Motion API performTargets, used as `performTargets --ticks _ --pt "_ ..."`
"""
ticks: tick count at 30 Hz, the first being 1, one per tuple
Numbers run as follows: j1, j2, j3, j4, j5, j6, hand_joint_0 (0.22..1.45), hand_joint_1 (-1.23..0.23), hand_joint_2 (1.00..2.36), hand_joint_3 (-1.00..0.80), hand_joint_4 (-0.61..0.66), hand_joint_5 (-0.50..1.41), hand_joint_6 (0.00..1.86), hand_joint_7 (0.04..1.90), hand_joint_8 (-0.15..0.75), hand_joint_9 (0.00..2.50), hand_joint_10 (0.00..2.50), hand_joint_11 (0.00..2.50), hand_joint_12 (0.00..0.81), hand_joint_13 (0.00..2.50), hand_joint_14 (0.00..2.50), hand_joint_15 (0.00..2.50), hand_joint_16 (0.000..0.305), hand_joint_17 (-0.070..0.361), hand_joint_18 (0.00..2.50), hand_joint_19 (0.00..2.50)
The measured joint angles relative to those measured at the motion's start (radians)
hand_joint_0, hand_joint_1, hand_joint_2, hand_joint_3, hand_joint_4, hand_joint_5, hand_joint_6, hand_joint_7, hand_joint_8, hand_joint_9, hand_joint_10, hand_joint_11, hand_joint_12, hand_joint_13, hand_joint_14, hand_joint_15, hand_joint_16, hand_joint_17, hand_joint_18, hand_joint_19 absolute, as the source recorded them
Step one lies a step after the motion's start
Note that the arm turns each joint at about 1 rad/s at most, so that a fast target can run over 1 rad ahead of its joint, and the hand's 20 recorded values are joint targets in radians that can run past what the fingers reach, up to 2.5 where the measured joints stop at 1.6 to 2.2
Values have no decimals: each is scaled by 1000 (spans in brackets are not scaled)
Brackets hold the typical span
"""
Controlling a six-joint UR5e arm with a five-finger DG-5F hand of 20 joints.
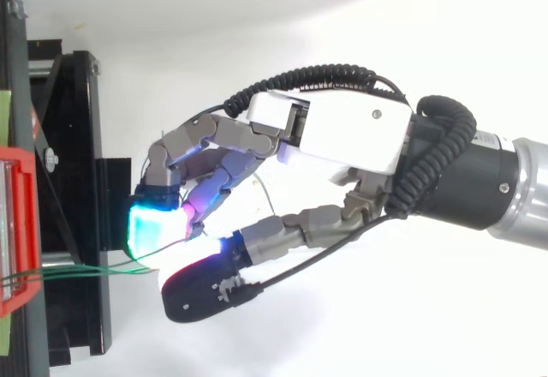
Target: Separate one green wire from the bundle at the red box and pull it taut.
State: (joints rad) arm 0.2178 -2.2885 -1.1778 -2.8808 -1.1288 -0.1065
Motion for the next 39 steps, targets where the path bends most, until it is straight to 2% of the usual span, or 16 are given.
performTargets --ticks 4,8,12,24,35,39 --pt "0 0 0 0 1 -1 568 -690 1011 -331 158 -128 901 1077 274 960 16 447 346 544 9 233 47 105 500 439" --pt "0 0 0 0 0 -1 564 -682 1012 -314 153 -125 898 1094 276 960 16 448 349 546 9 237 47 106 502 439" --pt "0 0 0 0 -2 -1 562 -585 1011 -320 153 -125 897 1093 282 967 14 442 349 543 9 243 47 107 500 441" --pt "0 0 0 0 -3 0 565 -599 1012 -312 153 -120 889 1097 285 977 16 441 352 545 9 238 48 107 498 441" --pt "0 0 0 0 1 -3 579 -719 1010 -125 130 -104 896 1090 322 1018 14 420 399 589 8 218 57 129 580 393" --pt "0 0 0 1 1 -5 579 -710 1010 -172 155 -106 896 1087 316 1012 12 426 392 583 8 222 56 125 568 407"
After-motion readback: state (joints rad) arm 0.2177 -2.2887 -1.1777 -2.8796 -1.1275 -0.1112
